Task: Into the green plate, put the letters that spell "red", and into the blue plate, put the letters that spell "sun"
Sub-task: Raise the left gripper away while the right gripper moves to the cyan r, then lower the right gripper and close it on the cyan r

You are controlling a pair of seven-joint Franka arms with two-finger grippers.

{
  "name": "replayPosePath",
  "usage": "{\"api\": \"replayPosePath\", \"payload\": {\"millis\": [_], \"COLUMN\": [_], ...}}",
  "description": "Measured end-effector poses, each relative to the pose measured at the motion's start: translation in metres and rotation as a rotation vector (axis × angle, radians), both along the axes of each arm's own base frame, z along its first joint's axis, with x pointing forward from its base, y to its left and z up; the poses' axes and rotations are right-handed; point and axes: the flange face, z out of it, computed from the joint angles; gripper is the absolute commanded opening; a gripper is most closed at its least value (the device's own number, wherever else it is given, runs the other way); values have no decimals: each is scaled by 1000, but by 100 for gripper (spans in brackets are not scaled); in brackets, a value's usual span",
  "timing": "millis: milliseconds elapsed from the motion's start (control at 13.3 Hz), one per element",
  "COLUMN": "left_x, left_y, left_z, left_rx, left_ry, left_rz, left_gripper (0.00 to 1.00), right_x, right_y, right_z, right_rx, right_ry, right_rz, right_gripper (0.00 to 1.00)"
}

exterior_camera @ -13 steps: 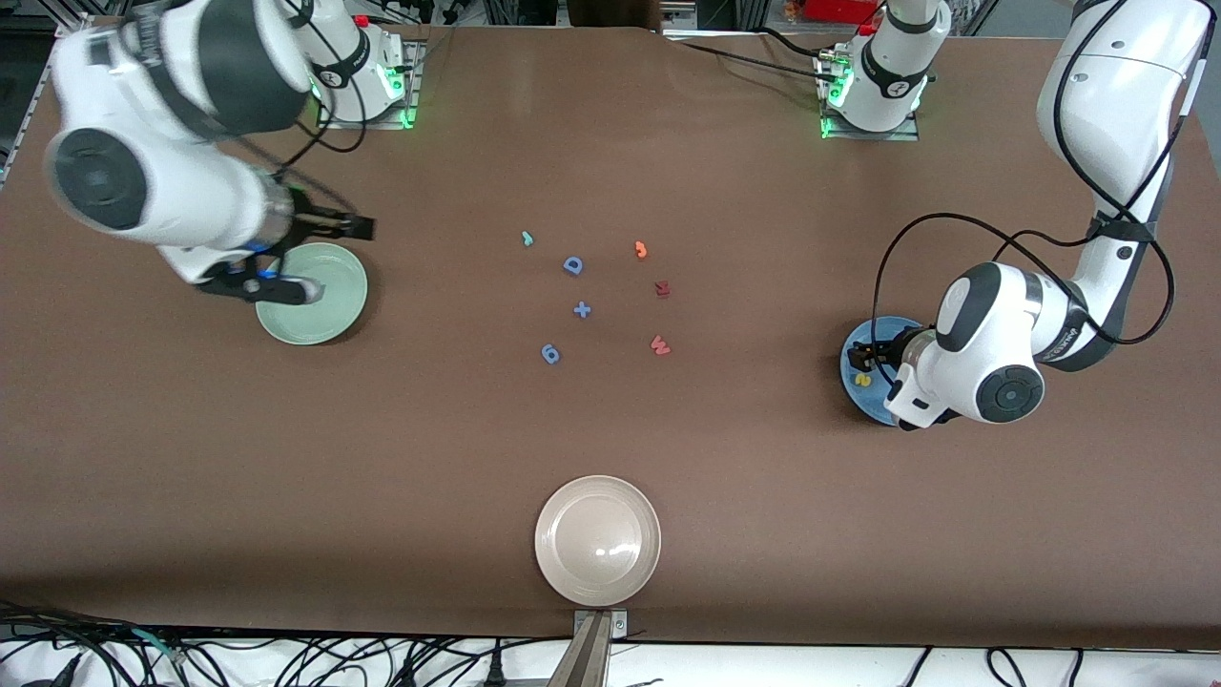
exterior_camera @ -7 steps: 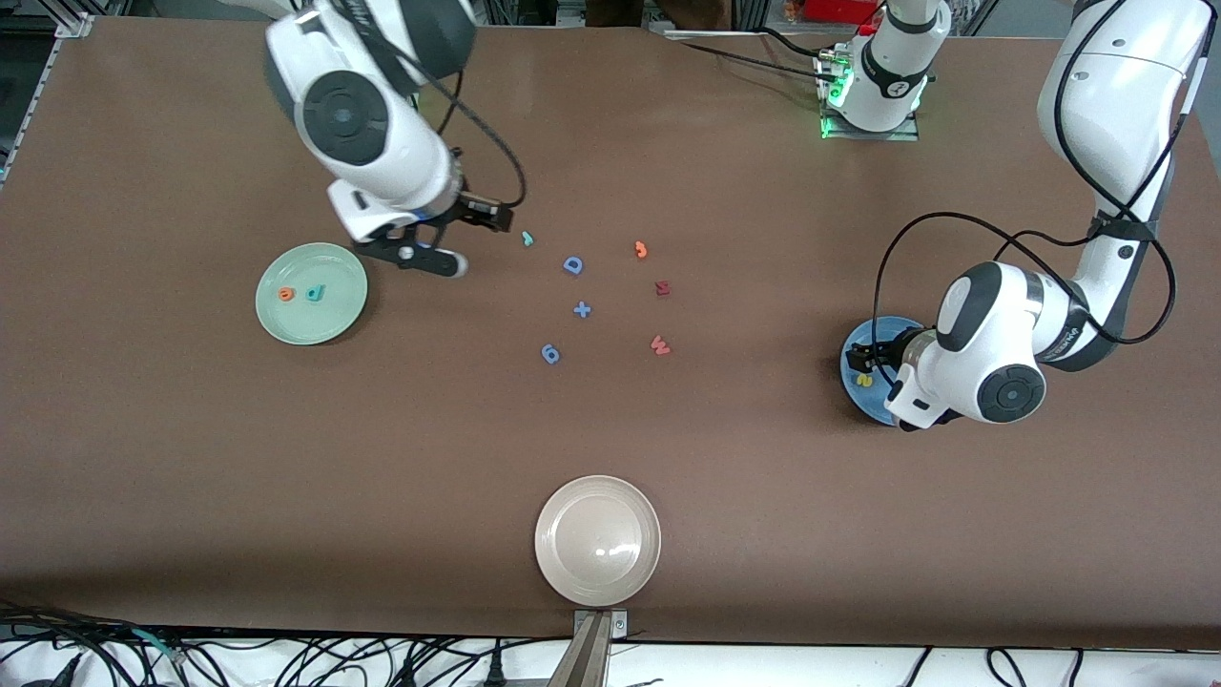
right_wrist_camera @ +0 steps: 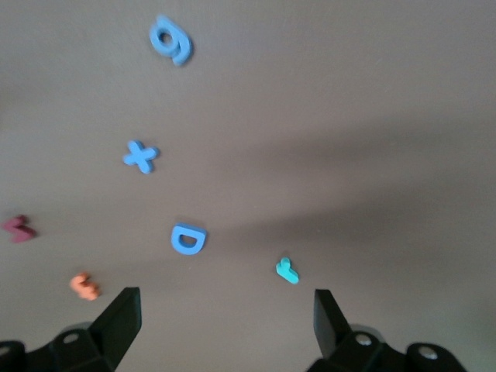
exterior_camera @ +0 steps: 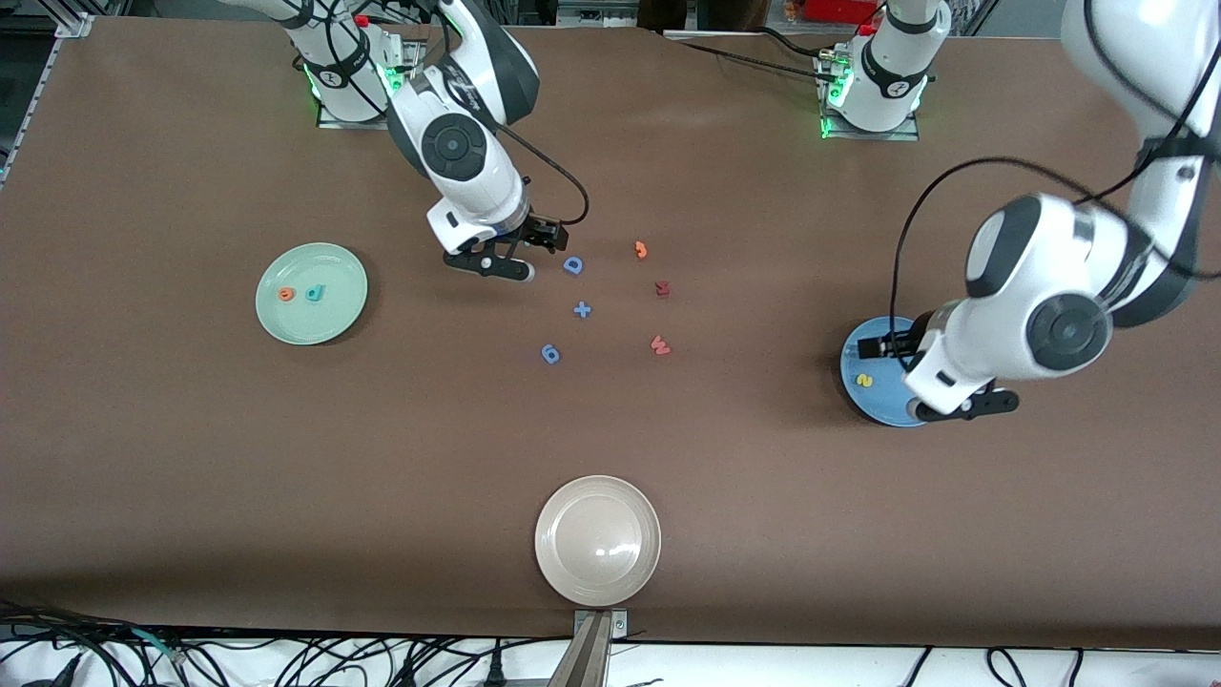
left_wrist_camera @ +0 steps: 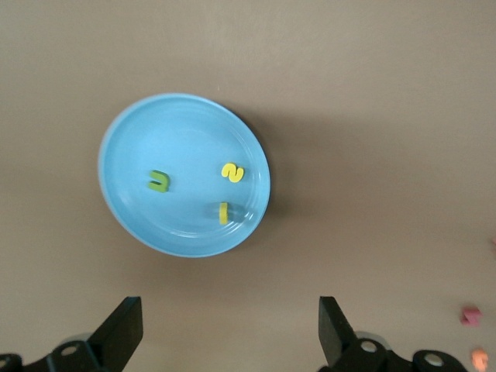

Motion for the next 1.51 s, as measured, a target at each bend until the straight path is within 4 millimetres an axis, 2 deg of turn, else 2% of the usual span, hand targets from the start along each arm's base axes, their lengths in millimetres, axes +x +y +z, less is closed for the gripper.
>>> {"api": "replayPosePath", "payload": {"millis": [226, 377, 528, 679, 905, 1056, 1207, 1357, 1433, 1508], "left_x": [-24, -41, -50, -51, -46, -47, -59, -74, -81, -86], "left_y": [-6, -5, 0, 9, 20, 27, 36, 39, 37, 35], "left_z": [95, 144, 179, 189, 178, 168, 165, 171, 176, 178], "left_rx": [39, 58, 46, 25, -30, -89, -95, -81, -62, -47], "left_ry": [-111, -124, -128, -127, -107, -132, -156, -164, -168, -171], "left_rz": [-28, -47, -98, -177, -211, -221, -251, -261, -271, -280], "left_gripper": [100, 100, 100, 100, 100, 100, 100, 100, 100, 100], "right_x": [-29, -41, -47, -48, -51, -57, -63, -67, -69, -71], "right_y": [-14, -26, -31, -31, -35, -36, -32, -28, -26, -24], "right_z": [-46, -65, -74, -83, -108, -117, -118, -118, -117, -117], "right_rx": [-10, -18, -18, -6, -10, -19, -22, -21, -19, -19], "right_ry": [-2, 5, 0, -27, -35, -24, -18, -16, -15, -14], "right_rz": [52, 92, 103, 89, 57, 51, 38, 35, 35, 33], "right_gripper": [98, 98, 98, 98, 98, 97, 97, 97, 93, 82]}}
